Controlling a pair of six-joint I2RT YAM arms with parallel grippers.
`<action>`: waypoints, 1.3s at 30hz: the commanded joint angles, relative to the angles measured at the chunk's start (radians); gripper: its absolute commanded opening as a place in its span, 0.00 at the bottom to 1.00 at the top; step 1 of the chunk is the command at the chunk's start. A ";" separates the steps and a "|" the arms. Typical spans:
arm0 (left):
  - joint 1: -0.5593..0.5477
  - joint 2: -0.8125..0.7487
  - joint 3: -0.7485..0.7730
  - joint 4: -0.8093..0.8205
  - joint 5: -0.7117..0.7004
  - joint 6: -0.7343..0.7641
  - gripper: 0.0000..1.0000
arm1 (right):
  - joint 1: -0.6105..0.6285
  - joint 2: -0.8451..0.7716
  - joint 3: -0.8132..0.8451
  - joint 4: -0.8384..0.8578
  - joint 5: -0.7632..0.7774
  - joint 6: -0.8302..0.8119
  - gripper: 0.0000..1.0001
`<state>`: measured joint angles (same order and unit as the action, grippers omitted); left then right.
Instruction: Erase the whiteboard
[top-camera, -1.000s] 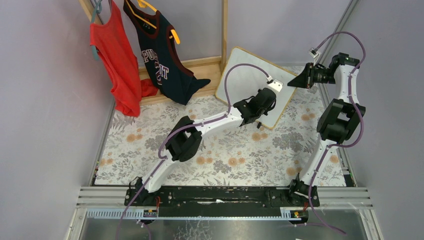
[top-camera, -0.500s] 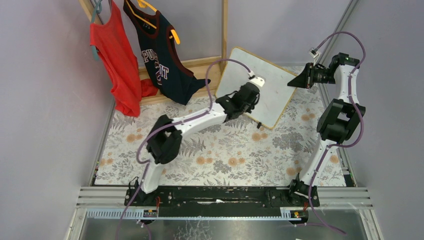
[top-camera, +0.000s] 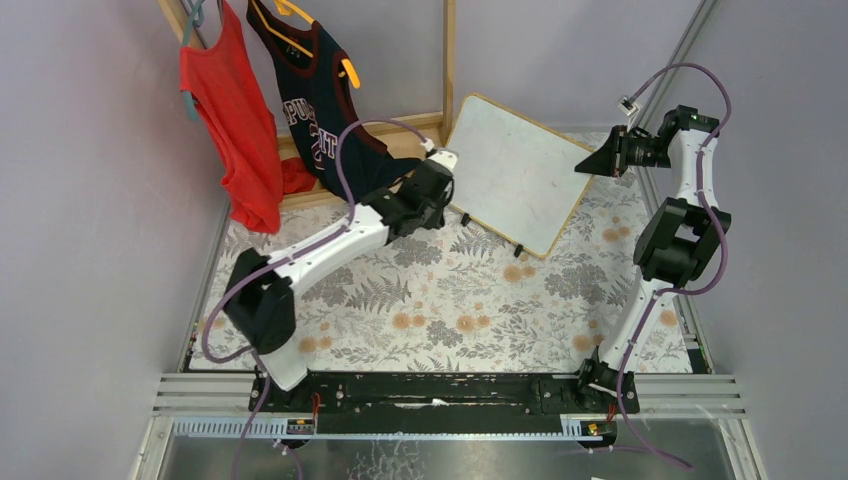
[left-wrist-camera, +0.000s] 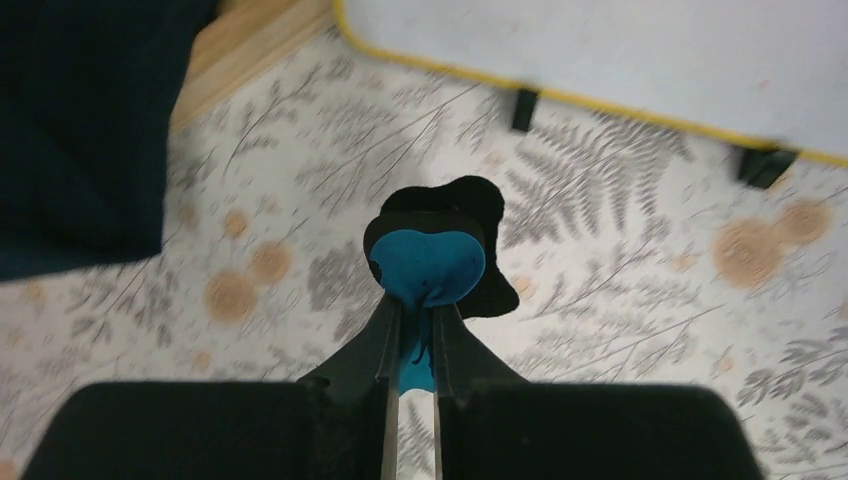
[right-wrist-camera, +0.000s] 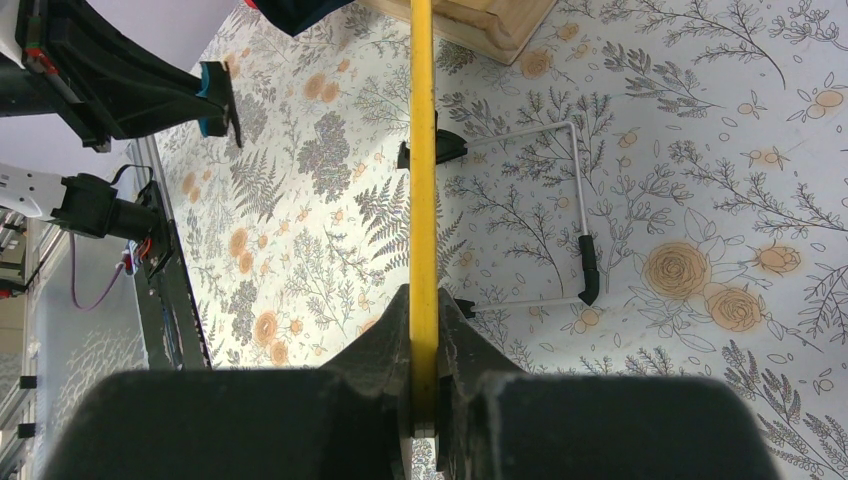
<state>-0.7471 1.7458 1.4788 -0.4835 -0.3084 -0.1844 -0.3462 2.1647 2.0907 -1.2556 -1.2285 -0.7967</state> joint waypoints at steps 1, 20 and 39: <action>0.046 -0.137 -0.099 -0.108 0.010 -0.040 0.00 | 0.023 0.023 -0.005 -0.030 0.111 -0.066 0.00; 0.092 -0.300 -0.421 -0.209 0.215 -0.096 0.11 | 0.023 0.025 -0.018 -0.030 0.130 -0.068 0.00; 0.092 -0.165 -0.528 -0.138 0.303 -0.115 0.29 | 0.024 0.032 -0.020 -0.030 0.137 -0.068 0.00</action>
<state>-0.6575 1.5402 0.9325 -0.6563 -0.0265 -0.2943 -0.3462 2.1647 2.0907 -1.2556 -1.2255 -0.7963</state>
